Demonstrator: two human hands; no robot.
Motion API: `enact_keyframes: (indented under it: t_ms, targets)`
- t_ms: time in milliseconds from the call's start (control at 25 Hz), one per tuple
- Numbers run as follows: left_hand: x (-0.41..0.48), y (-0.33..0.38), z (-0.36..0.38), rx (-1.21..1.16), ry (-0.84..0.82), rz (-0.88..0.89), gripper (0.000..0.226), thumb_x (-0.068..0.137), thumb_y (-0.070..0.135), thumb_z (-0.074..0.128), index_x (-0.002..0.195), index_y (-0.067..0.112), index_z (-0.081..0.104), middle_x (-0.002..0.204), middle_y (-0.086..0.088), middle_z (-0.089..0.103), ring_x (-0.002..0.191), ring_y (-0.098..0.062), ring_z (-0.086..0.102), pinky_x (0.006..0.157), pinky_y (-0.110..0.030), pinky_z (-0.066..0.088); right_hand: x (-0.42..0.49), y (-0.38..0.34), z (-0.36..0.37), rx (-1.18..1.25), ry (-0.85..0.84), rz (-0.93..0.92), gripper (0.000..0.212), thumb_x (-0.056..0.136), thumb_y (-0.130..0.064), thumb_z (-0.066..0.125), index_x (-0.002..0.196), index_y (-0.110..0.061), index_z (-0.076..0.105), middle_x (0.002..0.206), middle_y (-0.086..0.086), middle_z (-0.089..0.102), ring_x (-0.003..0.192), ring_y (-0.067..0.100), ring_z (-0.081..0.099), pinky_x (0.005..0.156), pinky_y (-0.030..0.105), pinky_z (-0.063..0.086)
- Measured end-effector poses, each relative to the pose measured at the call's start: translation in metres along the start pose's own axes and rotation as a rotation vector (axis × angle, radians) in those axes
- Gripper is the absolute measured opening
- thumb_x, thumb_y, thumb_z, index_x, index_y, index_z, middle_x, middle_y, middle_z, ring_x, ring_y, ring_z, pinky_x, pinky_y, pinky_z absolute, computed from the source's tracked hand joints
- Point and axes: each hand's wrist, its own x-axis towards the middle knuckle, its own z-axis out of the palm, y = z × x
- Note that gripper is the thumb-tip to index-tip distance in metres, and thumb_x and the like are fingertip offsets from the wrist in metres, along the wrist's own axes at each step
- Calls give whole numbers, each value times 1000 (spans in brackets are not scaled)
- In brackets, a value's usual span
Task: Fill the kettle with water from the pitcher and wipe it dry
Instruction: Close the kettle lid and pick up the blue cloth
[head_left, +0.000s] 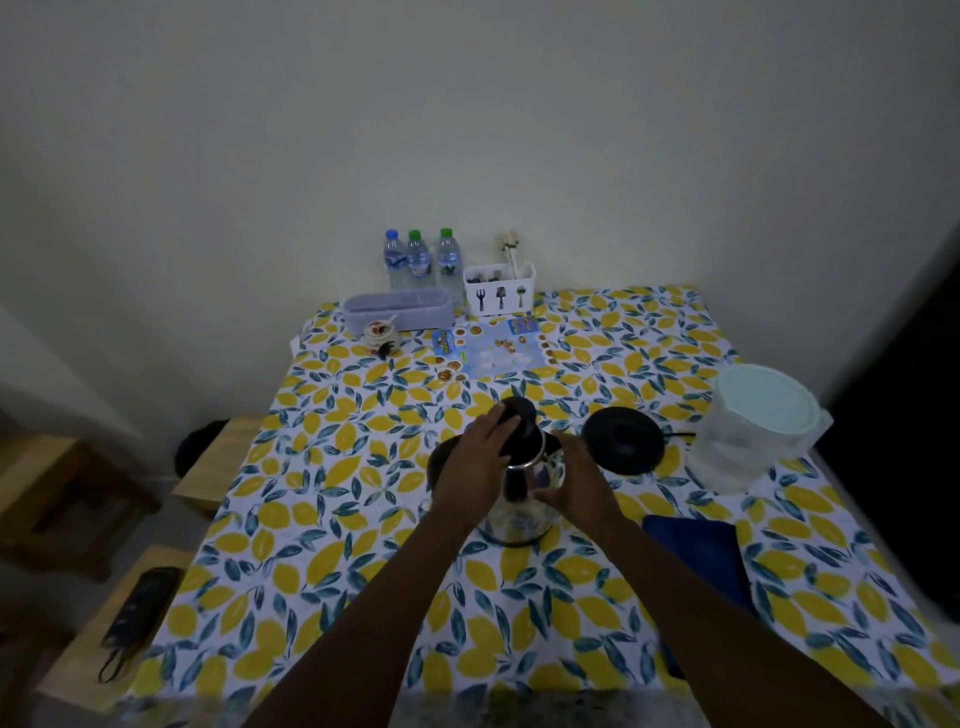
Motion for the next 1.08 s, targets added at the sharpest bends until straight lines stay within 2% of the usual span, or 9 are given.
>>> enact_keyframes:
  t_ms: [80,200,400,560,720,800,880,1000,1080]
  targets:
    - [4,-1,9,132,-109,75,48,97,13,50,143,19,38,158,-6,23,147,-31,14,115,-52,27,-1,0,-1,-2,0,-4,84,71,-30,82,138,-8,36,137,16,43,121,28,48,89,23,35]
    - [8,-2,18,244,-129,61,45,99,38,36,142,24,40,159,-5,23,147,-33,11,115,-55,22,2,1,-2,8,-11,7,86,72,-31,82,140,-7,34,139,16,42,125,28,46,91,22,33]
    - [8,8,26,358,-100,12,42,100,28,40,142,25,39,159,-7,21,146,-35,9,115,-56,21,1,8,-1,15,-28,5,92,73,-37,80,143,-4,30,144,17,40,132,29,42,102,32,36]
    - [8,7,24,365,-103,19,44,100,32,39,144,27,35,160,-4,18,147,-33,5,116,-55,17,-14,29,-4,8,-16,5,100,75,-55,68,150,-12,19,153,5,29,139,16,26,109,35,29]
    - [0,28,47,331,-108,176,45,99,26,41,143,17,38,157,-4,28,147,-32,11,117,-54,15,-44,69,-19,-207,40,50,88,77,-49,71,147,-14,30,150,12,38,137,29,36,104,45,40]
    - [-3,41,74,298,-141,269,43,98,24,42,140,14,42,152,-8,37,144,-33,23,115,-55,23,-62,98,-26,-314,30,124,84,77,-61,60,145,-18,36,145,14,45,133,34,41,98,50,46]
    - [-4,53,103,221,-211,251,43,99,24,44,140,13,42,152,-11,37,144,-35,23,114,-55,26,-81,125,-31,-408,-14,294,82,78,-67,54,146,-25,33,149,13,40,137,37,35,98,57,42]
    - [-6,64,138,172,-386,190,45,101,25,41,145,12,36,157,-11,27,147,-33,13,117,-52,23,-114,154,-35,-475,-146,617,79,85,-66,47,150,-37,13,162,7,6,147,36,4,109,63,21]
    - [-8,69,158,138,-473,181,46,101,23,42,145,11,35,158,-10,23,147,-31,12,117,-49,23,-129,165,-36,-511,-218,695,77,87,-66,41,150,-40,5,162,6,-4,147,36,-4,109,64,18]
